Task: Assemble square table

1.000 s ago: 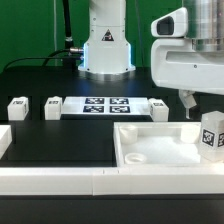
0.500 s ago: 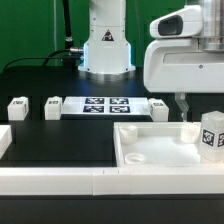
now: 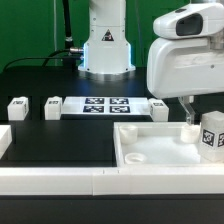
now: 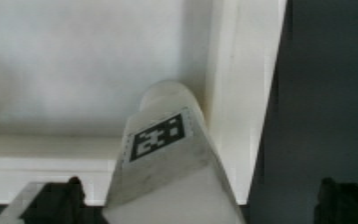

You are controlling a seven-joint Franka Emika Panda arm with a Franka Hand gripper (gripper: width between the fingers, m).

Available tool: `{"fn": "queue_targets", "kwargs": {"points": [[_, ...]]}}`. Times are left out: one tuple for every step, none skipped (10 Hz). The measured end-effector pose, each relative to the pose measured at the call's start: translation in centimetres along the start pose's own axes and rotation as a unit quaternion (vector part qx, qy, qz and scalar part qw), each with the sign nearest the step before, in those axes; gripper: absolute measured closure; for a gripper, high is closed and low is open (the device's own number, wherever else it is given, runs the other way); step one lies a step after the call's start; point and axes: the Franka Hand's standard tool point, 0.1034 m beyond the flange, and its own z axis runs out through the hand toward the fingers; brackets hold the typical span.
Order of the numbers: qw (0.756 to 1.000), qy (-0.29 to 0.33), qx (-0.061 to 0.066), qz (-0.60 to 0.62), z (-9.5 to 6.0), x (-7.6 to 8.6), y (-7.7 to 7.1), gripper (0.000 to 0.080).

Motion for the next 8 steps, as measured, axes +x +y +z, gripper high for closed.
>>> {"fn": "queue_targets", "kwargs": {"points": [[0.999,0.0,-0.001,-0.038,0.01,0.0,0.2,0.015],[0.998,0.0,-0.001,-0.06,0.01,-0.01,0.33,0.015],[0.998,0.0,-0.001,-0.059,0.05,-0.03,0.38,0.0195],[0.998,0.0,-0.001,-0.058,0.05,-0.03,0.38,0.0195],[0.998,0.0,-0.001,-0.058,0.05,-0.03,0.39,0.038],[0.998,0.0,-0.001,-0.058,0.04,-0.02,0.41,0.0516],[0.999,0.0,-0.001,-0.048,0.04,-0.02,0.42,0.0516],[0.999,0.0,-0.001,-0.041,0.04,-0.01,0.41,0.0516]]}}
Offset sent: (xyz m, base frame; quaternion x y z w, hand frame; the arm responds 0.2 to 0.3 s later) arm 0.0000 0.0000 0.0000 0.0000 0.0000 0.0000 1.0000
